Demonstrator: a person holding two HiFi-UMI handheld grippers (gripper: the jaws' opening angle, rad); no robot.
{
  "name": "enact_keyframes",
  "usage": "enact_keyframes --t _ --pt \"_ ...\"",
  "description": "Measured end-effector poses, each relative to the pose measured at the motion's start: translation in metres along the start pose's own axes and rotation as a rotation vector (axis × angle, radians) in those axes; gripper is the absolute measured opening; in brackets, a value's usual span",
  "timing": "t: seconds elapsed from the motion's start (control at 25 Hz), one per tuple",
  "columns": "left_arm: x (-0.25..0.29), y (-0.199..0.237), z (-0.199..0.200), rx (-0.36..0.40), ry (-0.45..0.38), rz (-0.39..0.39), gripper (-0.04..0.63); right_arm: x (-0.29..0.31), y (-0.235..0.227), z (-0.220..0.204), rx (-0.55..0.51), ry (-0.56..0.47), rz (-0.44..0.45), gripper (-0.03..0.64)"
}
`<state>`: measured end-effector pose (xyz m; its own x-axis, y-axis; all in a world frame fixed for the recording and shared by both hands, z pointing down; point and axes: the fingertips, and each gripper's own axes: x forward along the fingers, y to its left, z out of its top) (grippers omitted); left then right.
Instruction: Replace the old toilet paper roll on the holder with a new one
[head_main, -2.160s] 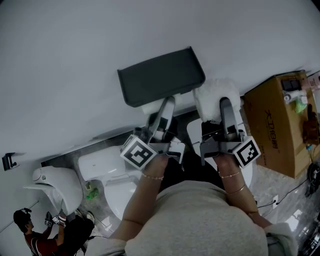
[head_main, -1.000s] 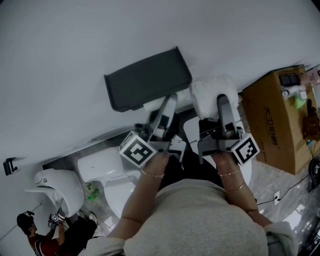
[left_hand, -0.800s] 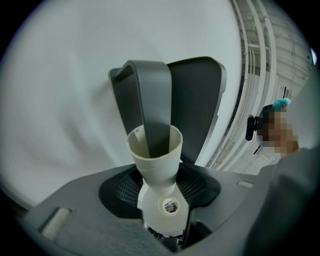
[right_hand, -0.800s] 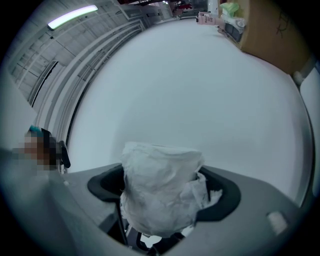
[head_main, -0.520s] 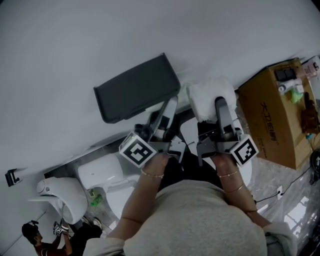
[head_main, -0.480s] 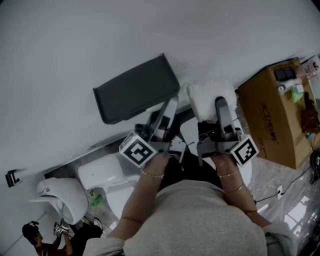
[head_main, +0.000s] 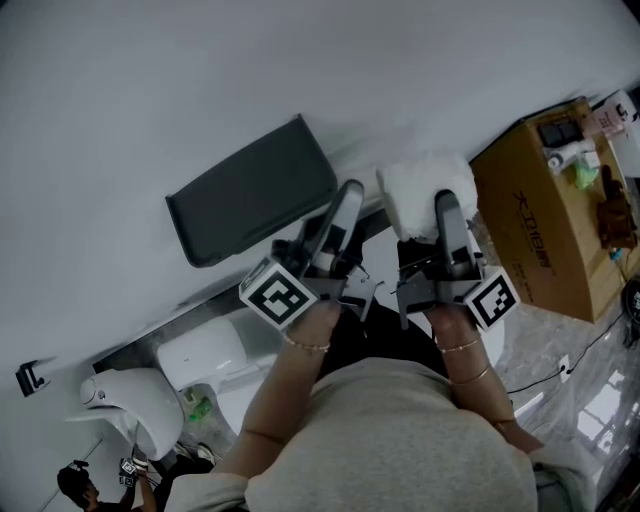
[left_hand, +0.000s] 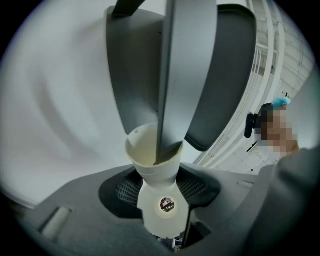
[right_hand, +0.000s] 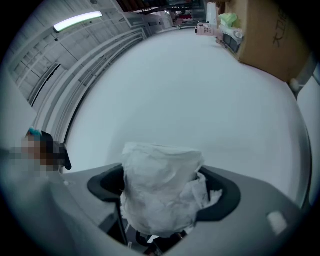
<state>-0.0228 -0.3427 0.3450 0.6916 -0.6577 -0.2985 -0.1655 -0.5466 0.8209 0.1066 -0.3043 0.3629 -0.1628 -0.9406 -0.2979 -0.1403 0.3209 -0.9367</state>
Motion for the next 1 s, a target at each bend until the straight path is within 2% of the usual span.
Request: enact_keyframes --t 0.64,0.84,1.0 --pt "0.008 0.0 -0.02 -0.029 0.132 -0.046 0.21 -0.007 0.001 0.009 -0.033 -0.087 -0.028 0.422" --pt "0.008 -0.005 -0.037 -0.027 0.147 -0.045 0.21 -0.016 -0.004 0.024 -0.022 -0.099 -0.034 0.422" --pt "-0.006 -0.008 -0.032 -0.022 0.142 -0.034 0.209 -0.011 -0.002 0.01 -0.004 -0.088 -0.031 0.422"
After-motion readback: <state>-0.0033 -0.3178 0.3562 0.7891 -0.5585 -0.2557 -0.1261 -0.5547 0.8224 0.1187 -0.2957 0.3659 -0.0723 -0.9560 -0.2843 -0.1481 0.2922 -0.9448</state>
